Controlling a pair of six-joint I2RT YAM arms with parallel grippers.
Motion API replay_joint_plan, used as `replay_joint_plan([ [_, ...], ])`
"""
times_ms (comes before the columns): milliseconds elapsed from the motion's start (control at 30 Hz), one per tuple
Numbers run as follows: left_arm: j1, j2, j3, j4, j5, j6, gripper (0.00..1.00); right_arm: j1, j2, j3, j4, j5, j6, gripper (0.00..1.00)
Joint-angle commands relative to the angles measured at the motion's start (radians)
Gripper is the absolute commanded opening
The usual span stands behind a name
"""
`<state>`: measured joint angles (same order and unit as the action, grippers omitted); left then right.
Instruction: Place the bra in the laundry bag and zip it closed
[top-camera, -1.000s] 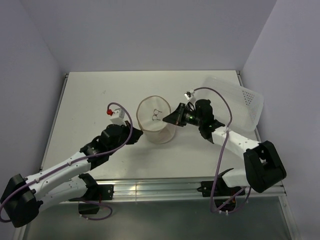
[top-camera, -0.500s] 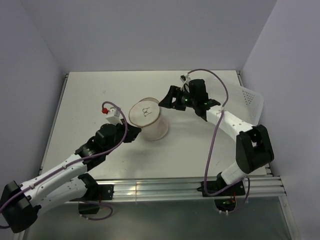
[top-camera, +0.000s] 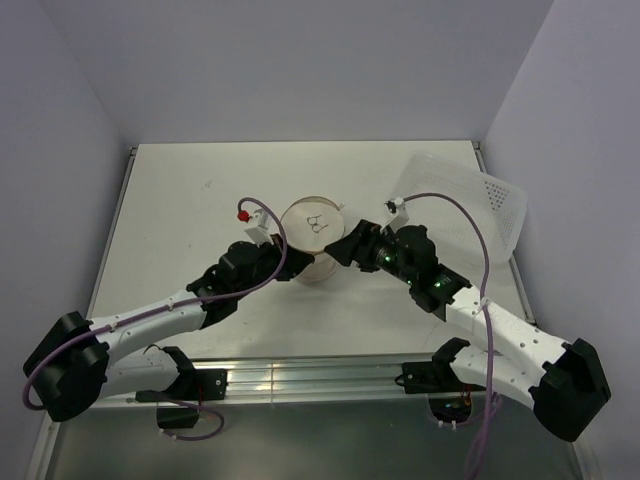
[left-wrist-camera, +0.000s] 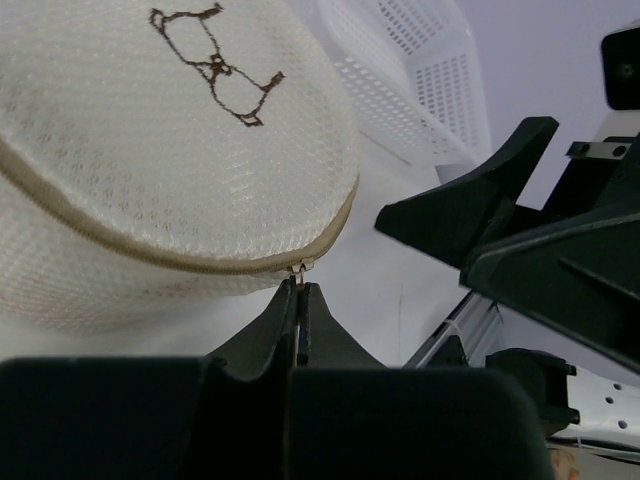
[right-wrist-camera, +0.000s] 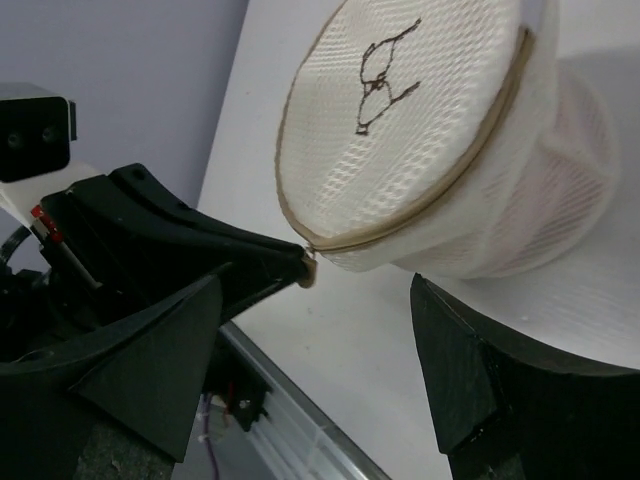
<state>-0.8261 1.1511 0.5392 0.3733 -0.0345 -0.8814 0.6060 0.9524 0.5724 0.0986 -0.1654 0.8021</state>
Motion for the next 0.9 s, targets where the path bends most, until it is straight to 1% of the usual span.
replay_joint_plan([
  [0, -0.021, 0.013, 0.030, 0.144, 0.045, -0.028, 0.00, 0.050, 0.031, 0.000, 0.125, 0.081, 0.107, 0.83],
  [67, -0.027, 0.018, 0.028, 0.150, 0.044, -0.027, 0.00, 0.054, 0.071, -0.003, 0.153, 0.079, 0.132, 0.78],
  [167, -0.028, 0.035, 0.031, 0.162, 0.053, -0.011, 0.00, 0.054, 0.121, -0.026, 0.220, 0.076, 0.160, 0.73],
  [200, -0.028, 0.039, 0.037, 0.159, 0.059, -0.001, 0.00, 0.054, 0.134, -0.022, 0.242, 0.076, 0.164, 0.66],
  [300, -0.028, 0.038, 0.041, 0.156, 0.059, 0.005, 0.00, 0.051, 0.181, 0.007, 0.254, 0.083, 0.167, 0.59],
  [333, -0.030, 0.026, 0.035, 0.159, 0.058, 0.004, 0.00, 0.052, 0.189, 0.012, 0.259, 0.079, 0.167, 0.51],
  [400, -0.030, 0.016, 0.025, 0.162, 0.054, 0.002, 0.00, 0.052, 0.184, 0.020, 0.269, 0.086, 0.167, 0.45],
  [433, -0.030, 0.013, 0.022, 0.161, 0.054, 0.004, 0.00, 0.052, 0.174, 0.017, 0.273, 0.090, 0.172, 0.44],
  [533, -0.030, 0.013, 0.021, 0.144, 0.058, 0.009, 0.00, 0.052, 0.148, 0.001, 0.267, 0.128, 0.175, 0.29],
  [567, -0.030, 0.006, 0.018, 0.139, 0.054, 0.012, 0.00, 0.051, 0.143, -0.003, 0.265, 0.132, 0.171, 0.20],
  [633, -0.031, -0.011, 0.007, 0.121, 0.041, 0.013, 0.00, 0.048, 0.123, -0.008, 0.248, 0.150, 0.167, 0.12],
  [667, -0.031, -0.028, 0.005, 0.090, 0.041, 0.016, 0.00, 0.043, 0.114, -0.017, 0.248, 0.156, 0.166, 0.07],
  [733, -0.031, -0.056, 0.004, 0.052, -0.008, 0.045, 0.00, 0.031, 0.105, -0.017, 0.242, 0.158, 0.160, 0.00],
  [767, -0.031, -0.066, 0.004, 0.003, -0.045, 0.056, 0.00, 0.020, 0.105, -0.013, 0.240, 0.144, 0.151, 0.00],
  [867, -0.031, -0.120, -0.016, -0.057, -0.100, 0.090, 0.00, -0.044, 0.109, -0.009, 0.239, 0.058, 0.129, 0.00],
])
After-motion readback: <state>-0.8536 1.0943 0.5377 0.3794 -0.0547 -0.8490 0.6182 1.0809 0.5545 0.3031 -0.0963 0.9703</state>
